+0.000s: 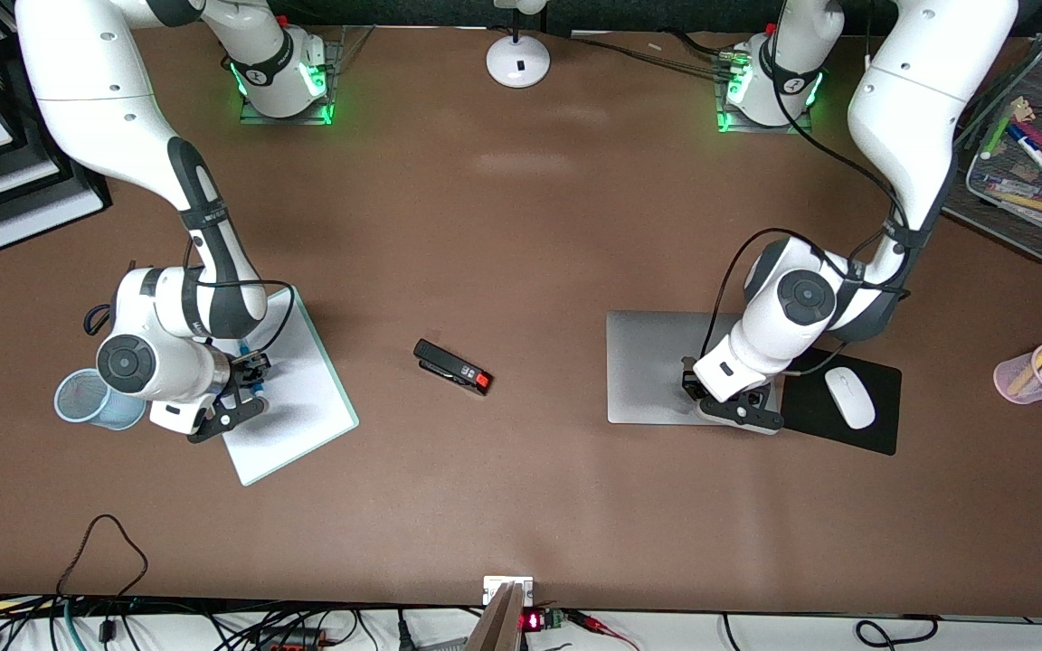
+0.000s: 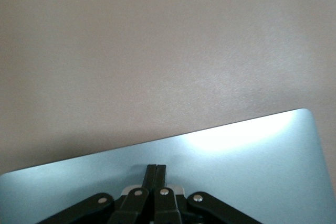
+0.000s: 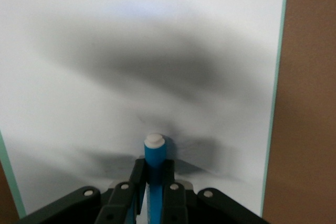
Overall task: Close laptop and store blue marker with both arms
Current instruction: 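Press the laptop lid shut with the left gripper while the right gripper lifts the marker, then carry the marker to the mesh cup while the left gripper withdraws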
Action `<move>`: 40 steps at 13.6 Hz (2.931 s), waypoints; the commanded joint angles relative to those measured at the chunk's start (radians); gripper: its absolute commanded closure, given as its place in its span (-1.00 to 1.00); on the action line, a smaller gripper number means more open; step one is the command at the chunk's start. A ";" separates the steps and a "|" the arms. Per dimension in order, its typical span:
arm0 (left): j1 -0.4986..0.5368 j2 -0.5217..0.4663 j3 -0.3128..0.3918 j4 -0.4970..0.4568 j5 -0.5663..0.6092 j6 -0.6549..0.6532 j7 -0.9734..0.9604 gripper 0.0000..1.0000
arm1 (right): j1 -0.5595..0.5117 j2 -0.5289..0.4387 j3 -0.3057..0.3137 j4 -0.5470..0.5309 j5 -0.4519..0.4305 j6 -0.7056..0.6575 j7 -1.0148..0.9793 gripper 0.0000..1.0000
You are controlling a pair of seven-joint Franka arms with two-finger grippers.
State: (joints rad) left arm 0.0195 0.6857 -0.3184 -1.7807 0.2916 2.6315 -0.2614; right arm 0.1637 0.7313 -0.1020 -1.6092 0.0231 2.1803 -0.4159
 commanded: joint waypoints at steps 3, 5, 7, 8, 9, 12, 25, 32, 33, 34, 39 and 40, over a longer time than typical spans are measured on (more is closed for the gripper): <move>-0.006 0.048 0.004 0.027 0.032 0.018 0.001 1.00 | -0.004 0.011 0.004 0.037 0.018 0.009 -0.076 0.92; -0.007 0.054 0.004 0.027 0.032 0.018 0.001 1.00 | -0.007 0.004 0.004 0.057 0.018 0.004 -0.076 0.98; -0.003 0.049 0.004 0.029 0.034 0.018 0.004 1.00 | -0.006 -0.036 0.004 0.061 0.020 0.003 -0.092 1.00; 0.002 0.037 0.004 0.037 0.034 0.015 0.002 1.00 | -0.003 -0.058 0.005 0.061 0.023 0.001 -0.093 1.00; 0.007 0.029 0.004 0.058 0.035 -0.004 0.004 1.00 | -0.001 -0.081 0.016 0.061 0.023 0.001 -0.095 1.00; 0.007 -0.061 -0.008 0.102 0.034 -0.201 0.013 1.00 | -0.004 -0.156 0.027 0.058 0.066 -0.001 -0.164 1.00; 0.049 -0.351 -0.041 0.320 -0.149 -0.998 0.217 -1.00 | -0.242 -0.309 0.021 0.061 0.504 -0.215 -1.076 1.00; 0.126 -0.420 -0.045 0.323 -0.265 -1.064 0.217 -1.00 | -0.426 -0.241 0.021 0.135 0.722 -0.450 -1.503 1.00; 0.129 -0.422 -0.047 0.325 -0.269 -1.071 0.217 -1.00 | -0.450 -0.225 0.021 0.152 0.742 -0.473 -1.532 1.00; 0.129 -0.428 -0.045 0.325 -0.270 -1.090 0.218 -1.00 | -0.475 -0.210 0.021 0.169 0.759 -0.494 -1.564 1.00; 0.062 -0.538 0.086 0.224 -0.284 -1.092 0.273 -1.00 | -0.558 -0.100 0.024 0.267 0.823 -0.544 -1.652 1.00; 0.033 -0.584 0.137 0.154 -0.287 -1.046 0.292 -1.00 | -0.566 -0.080 0.024 0.268 0.845 -0.544 -1.667 1.00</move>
State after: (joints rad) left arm 0.1098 0.2233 -0.2902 -1.4864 0.0383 1.5330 -0.0298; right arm -0.3684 0.5899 -0.0948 -1.4022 0.8222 1.6686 -2.0492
